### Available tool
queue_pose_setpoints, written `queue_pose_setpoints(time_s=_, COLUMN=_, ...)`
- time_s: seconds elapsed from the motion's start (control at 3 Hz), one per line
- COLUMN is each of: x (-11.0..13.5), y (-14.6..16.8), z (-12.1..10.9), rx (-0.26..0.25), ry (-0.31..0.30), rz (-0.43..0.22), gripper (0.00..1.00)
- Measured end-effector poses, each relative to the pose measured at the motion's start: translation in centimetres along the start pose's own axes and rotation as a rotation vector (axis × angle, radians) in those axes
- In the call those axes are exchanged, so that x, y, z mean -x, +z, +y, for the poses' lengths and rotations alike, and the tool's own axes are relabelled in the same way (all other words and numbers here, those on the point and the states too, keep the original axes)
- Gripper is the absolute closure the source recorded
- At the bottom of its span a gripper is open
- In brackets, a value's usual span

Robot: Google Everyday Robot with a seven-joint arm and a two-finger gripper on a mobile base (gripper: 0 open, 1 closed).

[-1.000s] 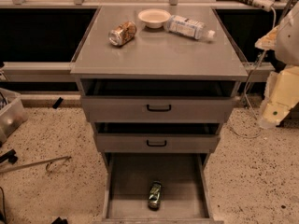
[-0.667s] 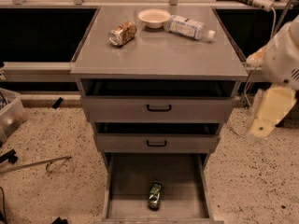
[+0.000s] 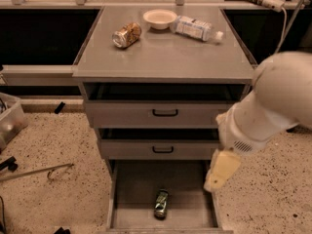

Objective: Pick green can from bottom drawer and place on counter

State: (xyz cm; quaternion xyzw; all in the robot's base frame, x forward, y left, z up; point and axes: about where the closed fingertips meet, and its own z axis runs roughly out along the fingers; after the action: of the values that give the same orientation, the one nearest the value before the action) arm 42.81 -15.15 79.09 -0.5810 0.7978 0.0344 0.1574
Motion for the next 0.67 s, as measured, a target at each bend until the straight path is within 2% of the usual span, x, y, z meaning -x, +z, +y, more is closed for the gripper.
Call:
queue_pose_setpoints(time_s=0.33, x=-0.12, y=9.11, z=3.59, rx=0.15, ry=-0.021, rz=-0.013, gripper=0.0)
queue_pose_setpoints(time_s=0.67, x=-0.1, y=9.09, z=3.59, rx=0.15, ry=-0.021, rz=-0.013, gripper=0.0)
